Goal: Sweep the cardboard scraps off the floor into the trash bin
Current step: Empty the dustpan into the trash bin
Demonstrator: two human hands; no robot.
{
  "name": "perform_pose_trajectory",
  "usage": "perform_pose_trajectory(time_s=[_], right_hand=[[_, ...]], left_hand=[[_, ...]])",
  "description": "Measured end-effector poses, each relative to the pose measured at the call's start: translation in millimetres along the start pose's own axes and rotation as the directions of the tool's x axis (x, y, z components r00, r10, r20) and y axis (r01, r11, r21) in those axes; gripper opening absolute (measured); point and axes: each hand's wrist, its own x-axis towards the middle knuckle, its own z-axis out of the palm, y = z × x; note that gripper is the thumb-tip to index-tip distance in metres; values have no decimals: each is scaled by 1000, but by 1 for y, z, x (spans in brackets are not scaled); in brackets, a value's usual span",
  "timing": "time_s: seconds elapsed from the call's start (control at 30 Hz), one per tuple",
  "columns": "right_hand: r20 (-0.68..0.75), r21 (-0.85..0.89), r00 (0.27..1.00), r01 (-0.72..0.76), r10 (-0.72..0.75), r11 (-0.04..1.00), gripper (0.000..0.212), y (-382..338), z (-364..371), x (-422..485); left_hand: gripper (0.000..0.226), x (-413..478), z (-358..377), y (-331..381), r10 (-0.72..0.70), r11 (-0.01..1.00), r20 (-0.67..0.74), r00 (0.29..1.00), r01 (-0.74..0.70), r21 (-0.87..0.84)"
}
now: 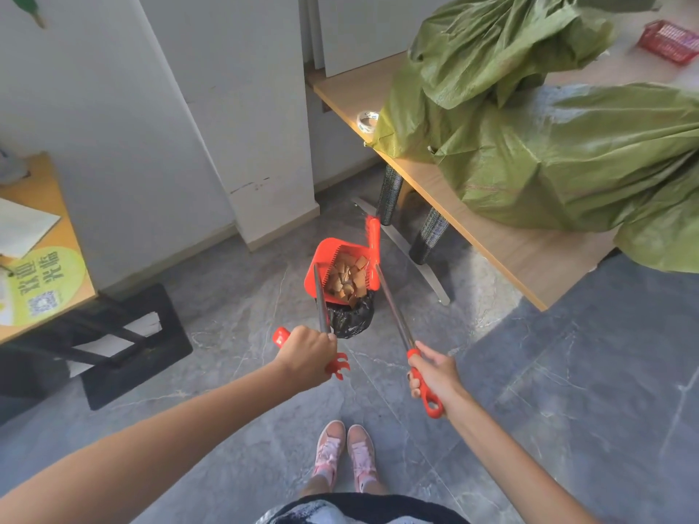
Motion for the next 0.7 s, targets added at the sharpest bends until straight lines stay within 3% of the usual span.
perform_pose_trajectory(time_s=[0.4, 0.7], right_hand=[[-22, -11, 1000, 11, -11, 1000, 59, 1, 5, -5], [-1, -5, 999, 32, -32, 999, 58, -12, 10, -13]], left_hand=[[12, 4, -37, -27, 101, 958, 96, 990, -122, 258], [22, 6, -46, -31, 138, 909, 86, 987, -160, 386]])
